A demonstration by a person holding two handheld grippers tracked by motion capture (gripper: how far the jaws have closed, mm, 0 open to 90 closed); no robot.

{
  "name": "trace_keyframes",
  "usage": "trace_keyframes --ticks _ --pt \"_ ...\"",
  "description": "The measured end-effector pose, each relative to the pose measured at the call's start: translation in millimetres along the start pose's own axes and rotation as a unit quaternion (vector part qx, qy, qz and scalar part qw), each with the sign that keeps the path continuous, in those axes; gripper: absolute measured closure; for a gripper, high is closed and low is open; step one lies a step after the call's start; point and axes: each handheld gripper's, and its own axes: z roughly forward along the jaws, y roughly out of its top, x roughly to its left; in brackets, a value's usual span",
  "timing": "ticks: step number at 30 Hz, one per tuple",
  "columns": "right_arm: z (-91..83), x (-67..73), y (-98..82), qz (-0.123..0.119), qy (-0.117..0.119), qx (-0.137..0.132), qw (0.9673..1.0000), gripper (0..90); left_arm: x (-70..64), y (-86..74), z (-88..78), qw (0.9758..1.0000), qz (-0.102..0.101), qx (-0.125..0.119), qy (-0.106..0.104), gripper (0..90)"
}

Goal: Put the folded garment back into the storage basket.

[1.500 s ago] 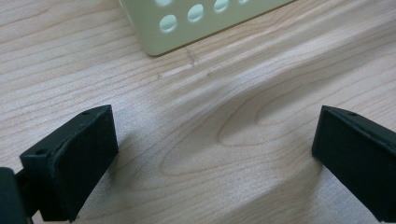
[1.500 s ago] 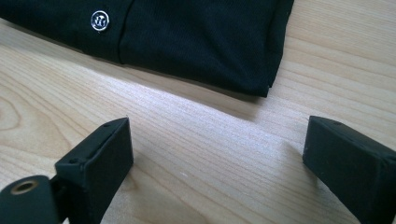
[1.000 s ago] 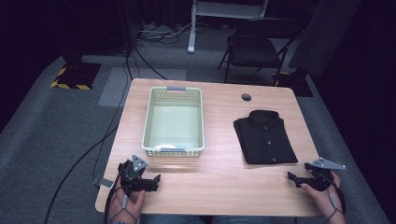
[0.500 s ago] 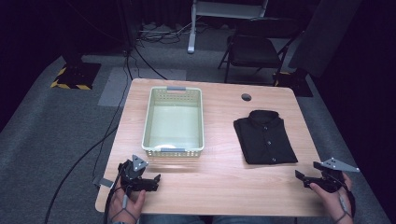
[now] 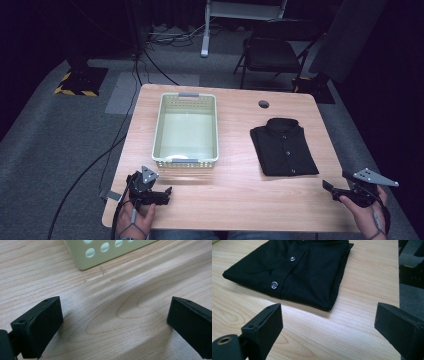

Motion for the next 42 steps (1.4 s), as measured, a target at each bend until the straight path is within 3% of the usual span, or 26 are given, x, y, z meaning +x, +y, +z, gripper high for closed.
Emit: trace_keyframes --ticks 15,30,42 --pt "-12.3 6.6 15.5 -0.008 0.004 -0.024 0.9997 8.3 0.0 0.0 0.0 1.0000 0.000 0.000 0.000 0.3" --pt "-17.7 3.6 26.9 -0.006 0.006 -0.036 0.9993 8.3 0.0 0.0 0.0 1.0000 0.000 0.000 0.000 0.3" --pt "-20.8 3.8 43.4 -0.019 0.003 -0.048 0.9987 8.3 0.0 -0.1 0.0 1.0000 0.000 0.000 0.000 0.3"
